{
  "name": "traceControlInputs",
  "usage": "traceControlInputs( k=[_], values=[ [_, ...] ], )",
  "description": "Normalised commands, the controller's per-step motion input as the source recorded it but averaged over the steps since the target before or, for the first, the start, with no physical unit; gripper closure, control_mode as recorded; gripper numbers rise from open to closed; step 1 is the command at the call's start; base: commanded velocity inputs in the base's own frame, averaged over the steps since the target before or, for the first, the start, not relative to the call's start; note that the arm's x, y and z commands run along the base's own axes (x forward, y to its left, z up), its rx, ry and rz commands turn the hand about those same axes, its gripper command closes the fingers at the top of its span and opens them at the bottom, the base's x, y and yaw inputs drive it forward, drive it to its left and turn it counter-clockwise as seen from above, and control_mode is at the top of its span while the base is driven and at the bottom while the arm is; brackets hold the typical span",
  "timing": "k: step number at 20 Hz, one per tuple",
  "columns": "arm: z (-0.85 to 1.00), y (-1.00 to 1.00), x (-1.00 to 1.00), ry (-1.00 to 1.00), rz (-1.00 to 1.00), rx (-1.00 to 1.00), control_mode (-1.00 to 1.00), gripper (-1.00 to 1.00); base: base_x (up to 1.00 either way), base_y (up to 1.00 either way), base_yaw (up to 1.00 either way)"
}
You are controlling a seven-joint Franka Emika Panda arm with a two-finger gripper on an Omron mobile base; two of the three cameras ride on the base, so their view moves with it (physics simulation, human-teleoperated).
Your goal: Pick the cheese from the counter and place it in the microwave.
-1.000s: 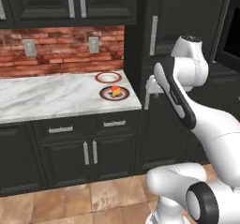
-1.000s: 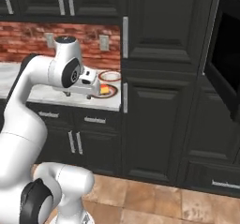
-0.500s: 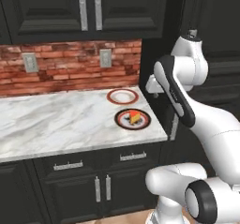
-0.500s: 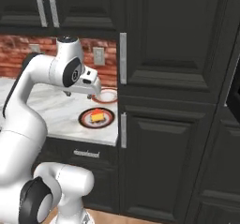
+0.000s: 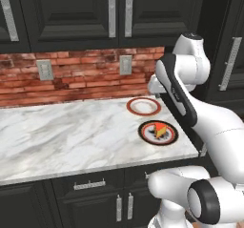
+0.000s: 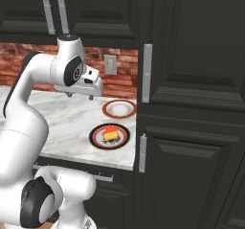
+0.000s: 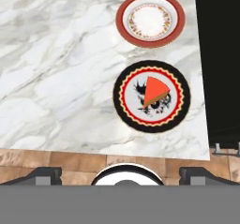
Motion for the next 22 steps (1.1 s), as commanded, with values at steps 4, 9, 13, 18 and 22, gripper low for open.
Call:
traceControlInputs(
  k=[4, 9, 13, 18, 22],
  values=[
    [0.00, 0.00, 0.00, 0.00, 0.00, 0.00, 1.00, -1.00, 0.00, 0.00, 0.00],
    [-0.02, -0.05, 0.02, 0.00, 0.00, 0.00, -1.00, -1.00, 0.00, 0.00, 0.00],
    [-0.29, -0.09, 0.48, 0.02, -0.06, -0.05, -1.00, -1.00, 0.00, 0.00, 0.00],
    [-0.46, 0.06, 0.63, 0.05, -0.43, -0.10, -1.00, -1.00, 0.00, 0.00, 0.00],
    [-0.46, 0.12, 0.40, 0.09, -0.66, -0.03, -1.00, -1.00, 0.00, 0.00, 0.00]
  ],
)
